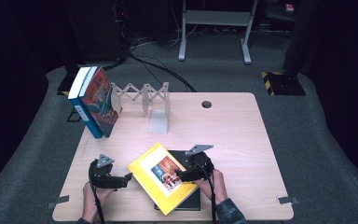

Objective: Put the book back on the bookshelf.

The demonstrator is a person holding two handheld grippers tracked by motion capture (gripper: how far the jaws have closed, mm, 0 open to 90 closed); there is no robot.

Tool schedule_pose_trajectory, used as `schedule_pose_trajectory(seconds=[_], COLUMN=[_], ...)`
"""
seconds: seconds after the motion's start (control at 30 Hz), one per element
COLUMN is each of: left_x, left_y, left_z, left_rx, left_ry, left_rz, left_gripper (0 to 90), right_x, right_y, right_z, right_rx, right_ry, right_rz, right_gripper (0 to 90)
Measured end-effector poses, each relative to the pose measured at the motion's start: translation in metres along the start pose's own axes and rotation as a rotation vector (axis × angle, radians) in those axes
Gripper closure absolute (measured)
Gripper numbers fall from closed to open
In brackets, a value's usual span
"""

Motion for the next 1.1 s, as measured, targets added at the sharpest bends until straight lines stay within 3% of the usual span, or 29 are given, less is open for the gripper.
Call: schedule_pose_trajectory(seconds=[0.07,0.2,0.47,0.6,0.67,0.77,0.97,1.1], left_x=[0.000,0.000,-0.001,0.001,0.003,0.005,-0.003,-0.014], left_y=[0.000,0.002,0.014,0.022,0.026,0.032,0.037,0.040], left_z=[0.001,0.005,0.023,0.035,0.040,0.045,0.037,0.039], left_rx=[-0.008,-0.017,0.002,0.009,0.021,0.020,-0.012,-0.008], left_ry=[0.005,0.005,0.008,0.013,0.005,-0.020,-0.049,-0.085], left_rz=[-0.002,-0.022,-0.011,-0.004,-0.009,-0.049,-0.064,-0.070], left_gripper=[0.0,0.0,0.0,0.1,0.0,0.0,0.0,0.0], right_x=[-0.001,0.001,0.009,0.011,0.010,0.010,0.009,0.010], right_y=[-0.002,-0.007,-0.011,-0.012,-0.013,-0.012,-0.013,-0.014], right_z=[0.000,-0.001,-0.001,0.000,0.001,0.001,-0.005,-0.007], right_rx=[0.004,0.010,-0.020,-0.024,-0.030,-0.031,-0.001,0.005], right_ry=[0.004,0.027,0.065,0.062,0.055,0.045,0.007,0.009], right_rz=[-0.012,0.018,0.055,0.084,0.120,0.131,0.071,0.074], right_gripper=[26.0,33.3,44.0,43.8,43.1,41.9,38.0,39.7])
Point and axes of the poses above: each handheld gripper's, and its own axes: z roughly forward along the jaws, y roughly out of its top, x roughly to its left, the point moved 7 cm from there along z, roughly forward along the jaws, and after that the axes turned 12 degrees about -x, right-handed, at the moved point
